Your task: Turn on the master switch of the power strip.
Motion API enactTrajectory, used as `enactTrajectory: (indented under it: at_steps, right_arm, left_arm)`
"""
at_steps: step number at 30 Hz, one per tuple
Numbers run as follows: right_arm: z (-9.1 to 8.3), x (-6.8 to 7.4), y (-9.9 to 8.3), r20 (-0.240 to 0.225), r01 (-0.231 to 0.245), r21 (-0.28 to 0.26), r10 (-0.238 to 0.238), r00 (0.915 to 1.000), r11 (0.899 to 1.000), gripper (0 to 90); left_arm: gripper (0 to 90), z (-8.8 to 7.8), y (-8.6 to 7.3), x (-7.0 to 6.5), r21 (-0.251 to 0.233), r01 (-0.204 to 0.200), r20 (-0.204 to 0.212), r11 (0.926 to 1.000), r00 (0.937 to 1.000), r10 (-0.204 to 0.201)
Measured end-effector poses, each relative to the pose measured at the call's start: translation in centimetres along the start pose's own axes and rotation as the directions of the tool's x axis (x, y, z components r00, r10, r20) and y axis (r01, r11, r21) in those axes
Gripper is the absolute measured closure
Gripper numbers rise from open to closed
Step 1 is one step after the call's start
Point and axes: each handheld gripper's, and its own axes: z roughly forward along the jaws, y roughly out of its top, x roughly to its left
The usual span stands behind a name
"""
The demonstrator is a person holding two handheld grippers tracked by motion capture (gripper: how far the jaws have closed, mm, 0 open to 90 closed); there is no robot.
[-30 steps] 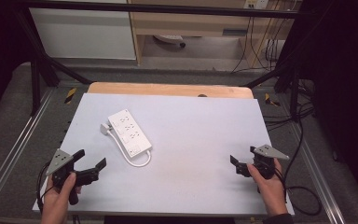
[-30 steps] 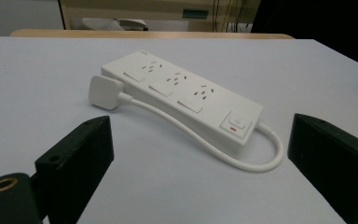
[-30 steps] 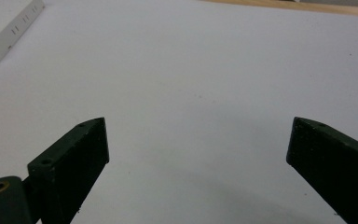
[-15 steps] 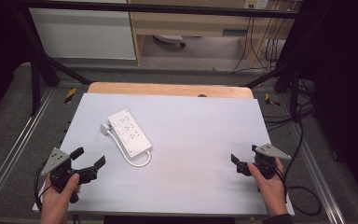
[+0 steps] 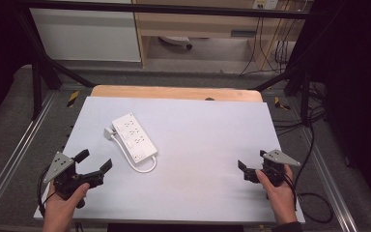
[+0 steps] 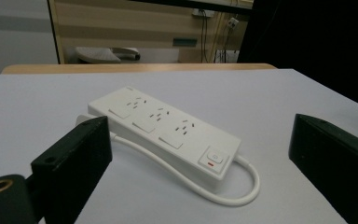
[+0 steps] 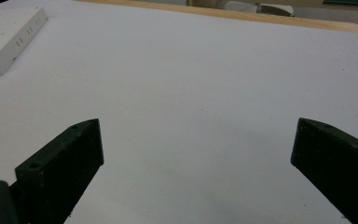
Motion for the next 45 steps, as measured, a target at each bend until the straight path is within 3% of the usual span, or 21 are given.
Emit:
enactTrajectory:
  at_steps: [9,18,26,36,39,45]
  right_arm:
    - [-0.1,0.2,-0.1,-0.008,-0.003,0.003,0.003,1.0000,1.000,2.9]
    - [-0.1,0.2,0.0,-0.018,0.010,-0.004,-0.011,0.9998,1.000,2.9]
    - [-0.1,0.4,0.0,-0.020,0.011,-0.001,-0.011,0.9997,1.000,3.0]
    - [0.2,0.7,0.0,-0.032,0.028,0.013,-0.027,0.9991,1.000,3.2]
    - [0.2,0.7,0.0,-0.031,0.030,0.015,-0.030,0.9991,0.999,3.1]
    - [0.2,0.7,0.0,-0.024,0.026,0.014,-0.026,0.9994,1.000,3.0]
  left_arm:
    - [6.0,0.8,0.8,-0.3,-0.007,0.020,0.003,0.9998,0.9998,-0.020]
    - [6.1,1.7,1.6,-1.0,0.004,-0.007,-0.001,1.0000,1.0000,0.007]
    - [6.0,2.5,2.4,-0.9,0.026,-0.025,-0.004,0.9993,0.9997,0.026]
    - [7.1,3.7,2.6,-0.5,0.029,-0.003,-0.010,0.9996,0.9999,0.003]
    - [7.1,3.9,2.8,-0.4,0.031,-0.009,-0.030,0.9995,0.9995,0.010]
    - [7.0,4.5,3.3,-0.5,0.028,-0.016,-0.022,0.9995,0.9996,0.016]
